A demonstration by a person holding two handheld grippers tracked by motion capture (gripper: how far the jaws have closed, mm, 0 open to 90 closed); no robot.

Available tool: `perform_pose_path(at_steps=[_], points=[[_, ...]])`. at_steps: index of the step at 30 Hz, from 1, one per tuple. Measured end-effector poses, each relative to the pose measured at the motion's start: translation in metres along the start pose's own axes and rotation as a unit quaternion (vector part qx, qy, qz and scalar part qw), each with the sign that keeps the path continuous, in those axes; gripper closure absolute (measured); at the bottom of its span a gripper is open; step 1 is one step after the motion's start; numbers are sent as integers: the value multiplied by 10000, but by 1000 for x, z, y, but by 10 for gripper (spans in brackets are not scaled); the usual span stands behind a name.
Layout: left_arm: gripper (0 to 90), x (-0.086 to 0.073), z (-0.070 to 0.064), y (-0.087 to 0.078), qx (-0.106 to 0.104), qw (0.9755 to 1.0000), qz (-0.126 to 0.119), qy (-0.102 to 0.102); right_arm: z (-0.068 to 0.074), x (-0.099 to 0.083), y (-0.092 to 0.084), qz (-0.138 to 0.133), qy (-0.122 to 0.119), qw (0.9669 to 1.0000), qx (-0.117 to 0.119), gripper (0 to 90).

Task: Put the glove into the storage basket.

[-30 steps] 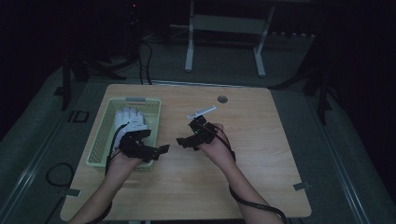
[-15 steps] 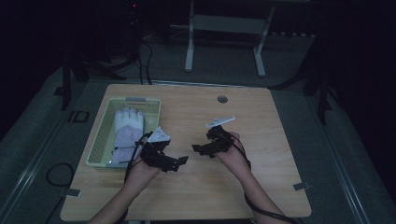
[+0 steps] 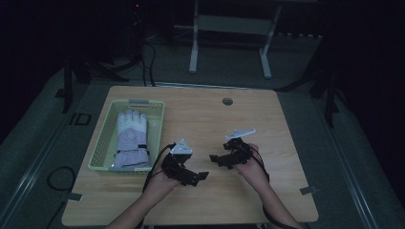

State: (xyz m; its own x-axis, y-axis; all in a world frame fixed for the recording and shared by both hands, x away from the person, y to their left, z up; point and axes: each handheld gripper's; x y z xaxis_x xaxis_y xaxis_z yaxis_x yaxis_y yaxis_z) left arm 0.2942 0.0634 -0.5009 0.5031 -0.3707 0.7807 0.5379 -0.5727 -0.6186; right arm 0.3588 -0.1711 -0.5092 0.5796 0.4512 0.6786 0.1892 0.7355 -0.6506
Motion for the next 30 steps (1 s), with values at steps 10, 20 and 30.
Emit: perform_pose_path(at_steps=[10, 20, 30], points=[[24, -15, -11, 13, -157, 9998, 126, 96, -5, -23, -9, -161, -94, 9998, -69, 158], [24, -27, -18, 26, -408, 9990, 174, 85, -14, -53, -20, -478, -348, 9981, -195, 148], [24, -36, -29, 38, -636, 9976, 162, 233, -22, -76, -35, -697, -359, 9967, -219, 145]])
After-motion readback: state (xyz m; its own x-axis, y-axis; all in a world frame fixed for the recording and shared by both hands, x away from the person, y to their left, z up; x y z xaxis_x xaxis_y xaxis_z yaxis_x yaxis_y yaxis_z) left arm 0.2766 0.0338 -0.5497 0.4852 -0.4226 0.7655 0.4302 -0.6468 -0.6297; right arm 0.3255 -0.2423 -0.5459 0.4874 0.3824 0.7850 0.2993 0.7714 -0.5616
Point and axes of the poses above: each handheld gripper's, and its own axes: y roughly forward along the jaws, x roughly out of its top, z roughly to its left, and after that the axes turned 15 degrees about x, right-handed
